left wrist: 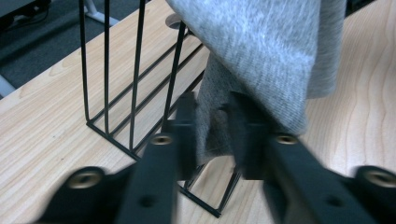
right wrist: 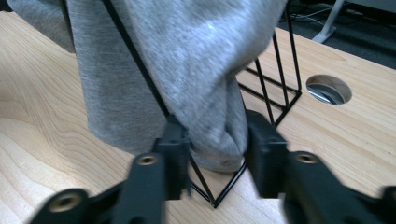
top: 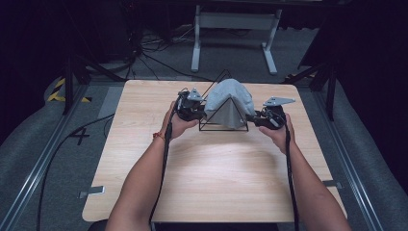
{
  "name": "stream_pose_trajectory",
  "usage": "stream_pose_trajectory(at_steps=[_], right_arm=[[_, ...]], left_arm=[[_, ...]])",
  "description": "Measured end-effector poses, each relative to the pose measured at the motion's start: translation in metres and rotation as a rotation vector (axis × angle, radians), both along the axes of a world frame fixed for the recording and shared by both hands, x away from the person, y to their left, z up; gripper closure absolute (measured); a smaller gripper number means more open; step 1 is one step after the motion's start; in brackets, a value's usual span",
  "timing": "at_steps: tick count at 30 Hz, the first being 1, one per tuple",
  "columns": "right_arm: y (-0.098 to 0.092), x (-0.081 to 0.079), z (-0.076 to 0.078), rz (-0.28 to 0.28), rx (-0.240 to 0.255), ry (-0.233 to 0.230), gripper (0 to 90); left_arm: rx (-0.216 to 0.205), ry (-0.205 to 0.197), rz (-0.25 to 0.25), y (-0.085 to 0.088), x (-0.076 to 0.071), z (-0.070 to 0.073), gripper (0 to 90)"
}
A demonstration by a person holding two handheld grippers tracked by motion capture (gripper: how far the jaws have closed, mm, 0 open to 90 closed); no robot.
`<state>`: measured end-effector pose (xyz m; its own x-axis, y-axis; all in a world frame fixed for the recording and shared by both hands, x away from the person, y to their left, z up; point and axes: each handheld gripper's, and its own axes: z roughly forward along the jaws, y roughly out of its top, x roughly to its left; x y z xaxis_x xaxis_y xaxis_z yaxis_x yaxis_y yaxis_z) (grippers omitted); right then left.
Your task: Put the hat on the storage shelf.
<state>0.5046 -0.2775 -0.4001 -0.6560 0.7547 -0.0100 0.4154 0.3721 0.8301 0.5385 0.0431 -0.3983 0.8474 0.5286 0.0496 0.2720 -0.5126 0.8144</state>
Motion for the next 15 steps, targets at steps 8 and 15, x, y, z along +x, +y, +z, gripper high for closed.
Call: stream_pose_trajectory(at_steps=[8,15], right_arm=[[0.007,-0.002,0.002,0.025,-0.032,-0.026,83.3],[0.012,0.001,-0.003,0.007,-0.043,-0.015,82.1]], left_arm=[[0.086,-0.005,0.015,0.003,-0.001,-0.006,90.0],[-0.022,0.018,0.009,0.016,-0.002,-0.017,90.0]])
